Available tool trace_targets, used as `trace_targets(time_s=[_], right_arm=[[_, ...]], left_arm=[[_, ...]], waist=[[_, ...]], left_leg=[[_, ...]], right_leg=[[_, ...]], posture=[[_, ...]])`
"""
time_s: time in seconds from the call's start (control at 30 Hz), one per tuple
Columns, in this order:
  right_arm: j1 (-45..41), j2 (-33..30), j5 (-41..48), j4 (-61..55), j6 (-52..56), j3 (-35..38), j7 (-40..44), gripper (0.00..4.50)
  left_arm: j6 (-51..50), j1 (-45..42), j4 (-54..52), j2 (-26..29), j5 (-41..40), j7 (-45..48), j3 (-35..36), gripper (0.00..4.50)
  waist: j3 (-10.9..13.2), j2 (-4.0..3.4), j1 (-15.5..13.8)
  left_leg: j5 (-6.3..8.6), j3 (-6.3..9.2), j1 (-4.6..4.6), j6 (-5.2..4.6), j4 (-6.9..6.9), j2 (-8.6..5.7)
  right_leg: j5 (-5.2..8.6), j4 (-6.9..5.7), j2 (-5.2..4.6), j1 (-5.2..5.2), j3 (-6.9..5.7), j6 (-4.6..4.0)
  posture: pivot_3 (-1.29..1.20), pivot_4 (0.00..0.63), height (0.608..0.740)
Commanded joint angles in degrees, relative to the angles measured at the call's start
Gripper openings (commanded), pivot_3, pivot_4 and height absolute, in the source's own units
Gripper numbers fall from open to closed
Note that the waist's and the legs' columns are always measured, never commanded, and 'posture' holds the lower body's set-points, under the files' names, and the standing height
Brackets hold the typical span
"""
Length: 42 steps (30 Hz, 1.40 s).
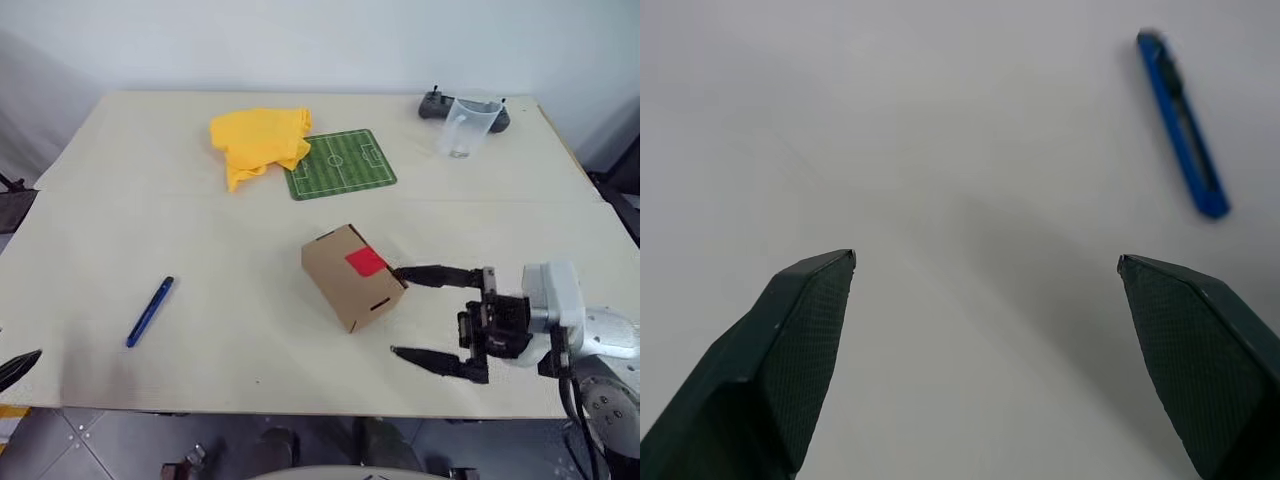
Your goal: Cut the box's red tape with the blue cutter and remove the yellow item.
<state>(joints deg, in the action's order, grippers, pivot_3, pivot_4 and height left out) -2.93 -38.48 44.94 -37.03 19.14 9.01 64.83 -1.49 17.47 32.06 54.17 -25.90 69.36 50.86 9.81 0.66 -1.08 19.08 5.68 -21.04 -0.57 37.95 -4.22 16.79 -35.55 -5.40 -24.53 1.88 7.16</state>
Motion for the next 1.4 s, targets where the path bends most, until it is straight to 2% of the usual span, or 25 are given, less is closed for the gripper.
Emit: trace_targets(time_s=[0.03,0.13,0.23,0.43,0.5,0.7,1.0,1.17,1.27,1.4], right_arm=[[-0.88,-0.06,-0.98,0.33,-3.32,0.04,1.29,4.50],[-0.89,-0.52,-1.90,1.86,-4.77,0.25,2.17,4.50],[-1.50,-0.95,-2.02,3.30,-5.04,0.07,2.51,4.50],[-1.87,-0.87,-2.51,3.38,-5.34,-1.24,2.29,4.50],[-2.05,-0.69,-2.80,3.01,-5.19,-1.64,1.58,4.50],[-1.47,-0.70,-3.05,2.05,-4.92,-2.11,0.14,4.50],[-0.21,0.06,-3.39,0.39,-4.95,-3.23,-2.32,4.50],[-0.59,0.34,-3.59,0.38,-5.38,-3.93,-3.28,4.50],[-0.71,0.30,-3.64,0.33,-5.48,-3.97,-3.52,4.50],[-0.58,0.05,-3.41,0.18,-5.28,-3.59,-3.62,4.50]], left_arm=[[0.82,0.95,-7.22,-4.23,-4.19,0.86,0.62,4.46],[0.00,1.17,-14.70,-8.51,-5.41,-1.63,-1.14,4.46],[-0.35,-0.68,-25.63,-17.22,-4.03,-9.15,-8.41,4.46],[1.77,-3.20,-26.16,-22.19,0.07,-16.76,-14.40,4.46],[3.22,-5.44,-24.76,-23.78,3.18,-22.81,-15.77,4.46],[-0.75,-6.43,-26.34,-22.86,6.21,-29.15,-19.08,4.46],[-24.92,-7.74,-43.90,-18.79,4.70,-37.36,-24.59,4.46],[-32.04,-7.88,-45.86,-16.62,5.04,-39.47,-23.83,4.46],[-33.25,-7.50,-45.12,-15.69,5.35,-39.94,-22.70,3.91],[-33.20,-6.44,-44.63,-14.92,5.65,-39.88,-21.51,2.79]], waist=[[0.04,-0.07,-0.16],[-0.08,0.13,-0.33],[-0.09,0.08,-0.39],[-0.20,0.28,0.21],[-0.20,0.27,0.17],[-0.24,0.33,-0.30],[-0.25,0.28,-0.44],[-0.24,0.23,-0.24],[-0.24,0.19,-0.17],[-0.23,0.17,-0.09]], left_leg=[[0.00,-0.01,-0.02,-0.01,0.00,-0.01],[0.00,0.00,-0.01,-0.01,0.05,-0.04],[0.00,0.01,0.01,0.01,0.06,-0.04],[-0.04,0.00,0.03,0.26,0.09,0.07],[-0.04,-0.01,0.05,0.26,0.09,0.05],[-0.04,-0.02,0.06,0.24,0.12,0.01],[-0.06,0.02,0.06,0.22,0.12,-0.03],[-0.08,0.01,0.07,0.26,0.10,-0.01],[-0.09,-0.01,0.09,0.26,0.08,-0.01],[-0.09,-0.01,0.10,0.28,0.07,0.01]], right_leg=[[0.00,0.02,-0.01,0.00,0.00,0.00],[-0.01,0.03,-0.05,0.05,0.00,0.01],[-0.01,0.05,-0.05,0.10,0.01,0.02],[-0.01,-0.02,0.13,0.01,0.01,0.02],[-0.01,-0.02,0.12,0.01,0.01,0.02],[-0.02,-0.03,0.10,0.03,0.00,0.03],[-0.02,-0.08,0.05,0.06,0.02,0.03],[-0.02,-0.09,0.08,0.02,0.02,0.03],[-0.01,-0.09,0.08,0.03,0.02,0.02],[-0.01,-0.09,0.09,0.03,0.04,0.01]], posture=[[0.00,0.150,0.740],[0.00,0.150,0.740],[0.00,0.150,0.740],[0.00,0.150,0.740],[0.00,0.150,0.740],[0.00,0.150,0.740],[0.00,0.150,0.740],[0.00,0.150,0.740],[0.00,0.150,0.740],[0.00,0.150,0.740]])
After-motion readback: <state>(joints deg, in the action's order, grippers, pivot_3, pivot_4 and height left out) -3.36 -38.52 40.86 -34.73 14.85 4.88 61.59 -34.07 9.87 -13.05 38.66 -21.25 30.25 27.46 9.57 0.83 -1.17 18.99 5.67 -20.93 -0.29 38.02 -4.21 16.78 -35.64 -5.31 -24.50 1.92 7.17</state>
